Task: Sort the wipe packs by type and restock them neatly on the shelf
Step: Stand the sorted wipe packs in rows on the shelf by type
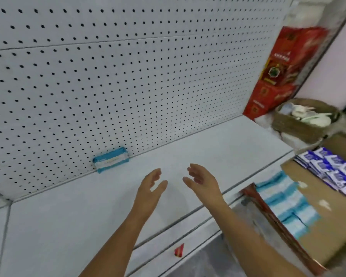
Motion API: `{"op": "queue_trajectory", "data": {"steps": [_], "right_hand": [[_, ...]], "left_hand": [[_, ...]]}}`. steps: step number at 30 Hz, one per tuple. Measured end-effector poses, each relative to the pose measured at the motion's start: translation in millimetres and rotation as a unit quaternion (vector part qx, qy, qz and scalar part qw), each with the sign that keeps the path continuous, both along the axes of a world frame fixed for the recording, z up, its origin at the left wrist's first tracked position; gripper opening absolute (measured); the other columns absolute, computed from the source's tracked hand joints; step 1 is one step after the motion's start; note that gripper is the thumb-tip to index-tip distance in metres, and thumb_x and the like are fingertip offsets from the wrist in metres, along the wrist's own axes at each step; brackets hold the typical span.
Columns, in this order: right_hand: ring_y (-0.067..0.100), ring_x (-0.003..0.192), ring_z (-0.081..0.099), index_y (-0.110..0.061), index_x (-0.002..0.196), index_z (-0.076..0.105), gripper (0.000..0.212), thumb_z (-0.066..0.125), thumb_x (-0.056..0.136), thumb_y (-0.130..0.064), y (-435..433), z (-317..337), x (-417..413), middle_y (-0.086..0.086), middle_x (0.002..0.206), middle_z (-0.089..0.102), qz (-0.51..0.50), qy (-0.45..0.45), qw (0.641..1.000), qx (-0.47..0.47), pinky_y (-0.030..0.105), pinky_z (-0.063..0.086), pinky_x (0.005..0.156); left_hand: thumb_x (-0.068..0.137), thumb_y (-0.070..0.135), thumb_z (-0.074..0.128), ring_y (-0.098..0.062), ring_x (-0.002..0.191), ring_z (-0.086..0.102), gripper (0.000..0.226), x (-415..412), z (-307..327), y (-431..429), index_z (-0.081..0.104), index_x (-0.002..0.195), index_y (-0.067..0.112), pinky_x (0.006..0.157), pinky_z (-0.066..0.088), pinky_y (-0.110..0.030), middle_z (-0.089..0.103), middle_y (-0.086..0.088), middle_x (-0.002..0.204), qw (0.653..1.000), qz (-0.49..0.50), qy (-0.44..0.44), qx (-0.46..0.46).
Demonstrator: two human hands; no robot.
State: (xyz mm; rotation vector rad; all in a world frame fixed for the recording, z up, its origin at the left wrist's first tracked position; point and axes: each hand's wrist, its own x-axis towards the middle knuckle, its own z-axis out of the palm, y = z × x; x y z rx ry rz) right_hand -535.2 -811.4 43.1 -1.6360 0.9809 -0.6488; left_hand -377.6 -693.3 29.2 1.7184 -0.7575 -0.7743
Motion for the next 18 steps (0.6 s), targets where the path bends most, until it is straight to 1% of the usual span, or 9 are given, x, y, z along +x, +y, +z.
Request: {"op": "queue_trajectory", "data": {"steps": [3,6,7,9,11,13,15,17,18], "right_hand": [[-0.002,0.111,0.062,-0.029,0.13,0.057,0.05,0.078,0.084,-0.029,7,11,-91,-0.013,0.122,0.067,-0.033,-0.042,0.999,0.009,0.023,0.049,0.099],[0.0,0.114,0.061,-0.03,0.128,0.058,0.048,0.077,0.085,-0.025,12,15,-192,-0.013,0.122,0.067,-0.066,-0.058,0.996,0.006,0.024,0.047,0.099],[0.002,0.115,0.061,-0.031,0.126,0.059,0.045,0.077,0.085,-0.025,15,16,-226,-0.012,0.122,0.067,-0.086,-0.063,0.994,0.001,0.026,0.047,0.099],[0.005,0.114,0.063,-0.032,0.12,0.062,0.041,0.077,0.084,-0.021,18,15,-292,-0.006,0.122,0.068,-0.135,-0.072,0.988,0.001,0.029,0.049,0.099],[0.003,0.11,0.064,-0.032,0.115,0.061,0.039,0.076,0.085,-0.011,19,16,-350,-0.002,0.122,0.068,-0.174,-0.074,0.982,0.008,0.024,0.05,0.096],[0.003,0.111,0.064,-0.033,0.116,0.06,0.041,0.076,0.085,-0.01,19,14,-399,-0.005,0.122,0.067,-0.21,-0.057,0.976,0.015,0.026,0.051,0.096],[0.007,0.114,0.063,-0.024,0.123,0.061,0.043,0.076,0.085,-0.011,18,8,-437,-0.002,0.124,0.067,-0.245,-0.053,0.968,0.023,0.03,0.052,0.097],[0.01,0.115,0.063,-0.015,0.126,0.061,0.045,0.076,0.084,-0.008,9,1,-467,0.002,0.125,0.067,-0.271,-0.049,0.961,0.028,0.028,0.052,0.096],[0.011,0.114,0.063,-0.015,0.125,0.062,0.044,0.076,0.084,-0.006,3,-2,-478,0.002,0.124,0.067,-0.283,-0.044,0.958,0.032,0.029,0.052,0.096]], "left_hand": [[0.095,0.03,0.065,-0.003,0.124,0.053,0.042,-72,6,-7,0.054,0.135,0.038,0.102,0.041,-0.024,0.057,0.017,0.133,1.0,-0.009,-0.003,-0.027],[0.095,0.023,0.064,0.0,0.121,0.054,0.04,-157,7,-16,0.057,0.132,0.039,0.097,0.042,-0.019,0.059,0.019,0.13,0.998,-0.03,0.041,-0.038],[0.095,0.02,0.064,0.002,0.119,0.055,0.041,-188,7,-19,0.058,0.132,0.037,0.097,0.043,-0.019,0.06,0.018,0.129,0.997,-0.052,0.052,-0.039],[0.093,0.018,0.067,0.001,0.117,0.057,0.039,-247,9,-29,0.06,0.128,0.035,0.102,0.042,-0.022,0.062,0.016,0.128,0.993,-0.092,0.063,-0.038],[0.087,0.024,0.07,-0.003,0.118,0.058,0.04,-301,7,-41,0.062,0.124,0.035,0.103,0.043,-0.025,0.063,0.012,0.127,0.989,-0.122,0.073,-0.041],[0.088,0.024,0.07,-0.003,0.119,0.058,0.042,-347,4,-51,0.061,0.128,0.032,0.1,0.044,-0.023,0.063,0.011,0.129,0.983,-0.157,0.09,-0.032],[0.086,0.028,0.068,-0.001,0.119,0.058,0.045,-382,2,-62,0.06,0.13,0.033,0.104,0.046,-0.028,0.062,0.012,0.131,0.976,-0.196,0.091,-0.028],[0.078,0.035,0.066,-0.002,0.121,0.057,0.047,-410,-2,-79,0.06,0.124,0.04,0.107,0.044,-0.031,0.061,0.014,0.131,0.971,-0.219,0.09,-0.023],[0.074,0.041,0.066,-0.004,0.122,0.056,0.048,-421,-7,-89,0.059,0.121,0.043,0.107,0.043,-0.031,0.061,0.014,0.131,0.969,-0.226,0.098,-0.019]]}}
